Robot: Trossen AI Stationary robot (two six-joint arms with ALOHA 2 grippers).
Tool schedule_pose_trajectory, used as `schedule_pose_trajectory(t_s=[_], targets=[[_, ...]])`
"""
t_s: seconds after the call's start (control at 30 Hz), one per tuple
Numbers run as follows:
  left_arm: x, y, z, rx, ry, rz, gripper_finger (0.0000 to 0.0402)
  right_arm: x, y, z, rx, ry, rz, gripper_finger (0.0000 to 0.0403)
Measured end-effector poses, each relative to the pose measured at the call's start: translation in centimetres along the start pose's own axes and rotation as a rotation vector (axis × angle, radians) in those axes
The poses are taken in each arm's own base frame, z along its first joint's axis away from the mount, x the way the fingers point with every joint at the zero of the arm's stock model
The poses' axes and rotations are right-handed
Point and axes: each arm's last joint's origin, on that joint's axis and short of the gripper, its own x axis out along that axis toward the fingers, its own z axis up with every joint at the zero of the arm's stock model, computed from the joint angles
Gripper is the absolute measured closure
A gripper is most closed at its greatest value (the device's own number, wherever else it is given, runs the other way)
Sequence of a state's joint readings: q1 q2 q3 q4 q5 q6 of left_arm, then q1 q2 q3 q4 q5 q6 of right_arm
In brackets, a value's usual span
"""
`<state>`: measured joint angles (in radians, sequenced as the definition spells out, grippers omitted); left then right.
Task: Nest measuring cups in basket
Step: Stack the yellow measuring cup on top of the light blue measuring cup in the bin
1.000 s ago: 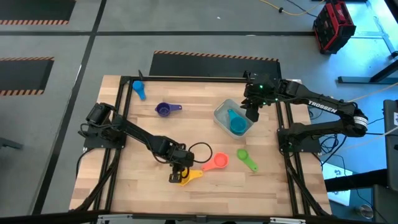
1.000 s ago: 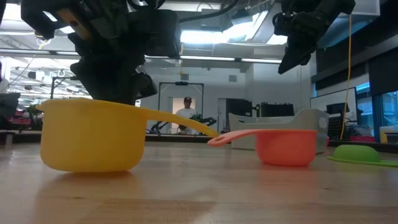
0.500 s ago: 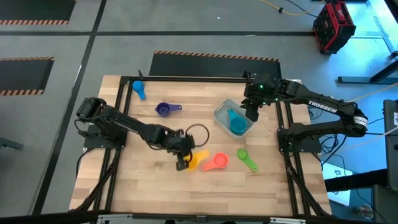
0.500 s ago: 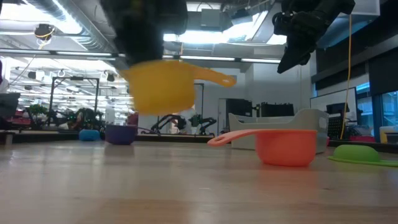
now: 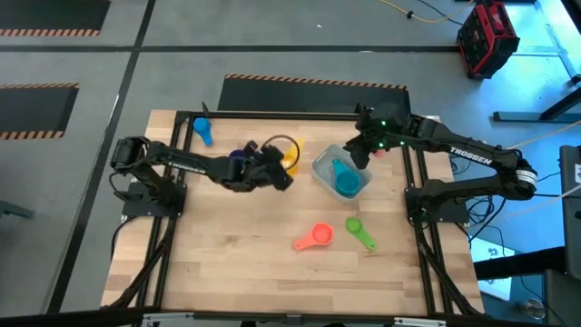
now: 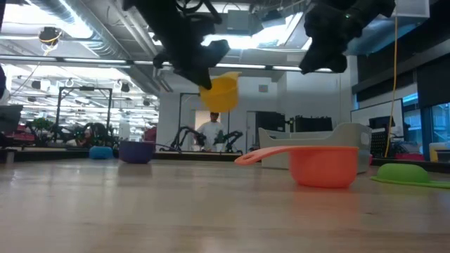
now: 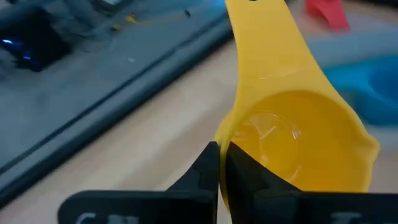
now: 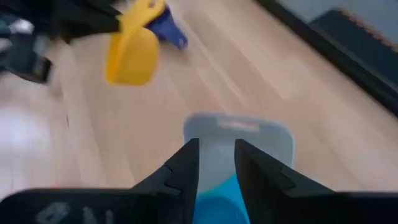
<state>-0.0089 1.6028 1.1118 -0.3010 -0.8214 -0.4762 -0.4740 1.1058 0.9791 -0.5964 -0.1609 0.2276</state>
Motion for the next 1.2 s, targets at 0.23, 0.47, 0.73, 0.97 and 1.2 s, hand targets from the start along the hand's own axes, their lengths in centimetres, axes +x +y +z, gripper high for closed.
schedule_pose_trajectory(t_s=[0.23,0.47,0.73,0.97,1.2], targets=[[1.5,1.2,2.3,-0.057,-0.139,0.091,0.0398,0.2,0.4,1.8,0.002,-0.177,0.044,0.0296],[2.5,2.2,4.1,-0.103,-0.234,0.11,0.0398,1.8,1.7,3.1,-0.051,-0.286,0.111,0.0296],[2.8,2.6,4.4,-0.12,-0.246,0.111,0.0398,4.8,3.2,3.9,-0.198,-0.366,0.146,0.0296],[2.6,2.4,4.4,-0.092,-0.245,0.101,0.0398,7.3,3.4,3.6,-0.297,-0.362,0.017,0.0296],[2.3,2.0,4.2,-0.084,-0.246,0.091,0.0398,7.8,3.6,4.0,-0.318,-0.408,0.064,0.0296]])
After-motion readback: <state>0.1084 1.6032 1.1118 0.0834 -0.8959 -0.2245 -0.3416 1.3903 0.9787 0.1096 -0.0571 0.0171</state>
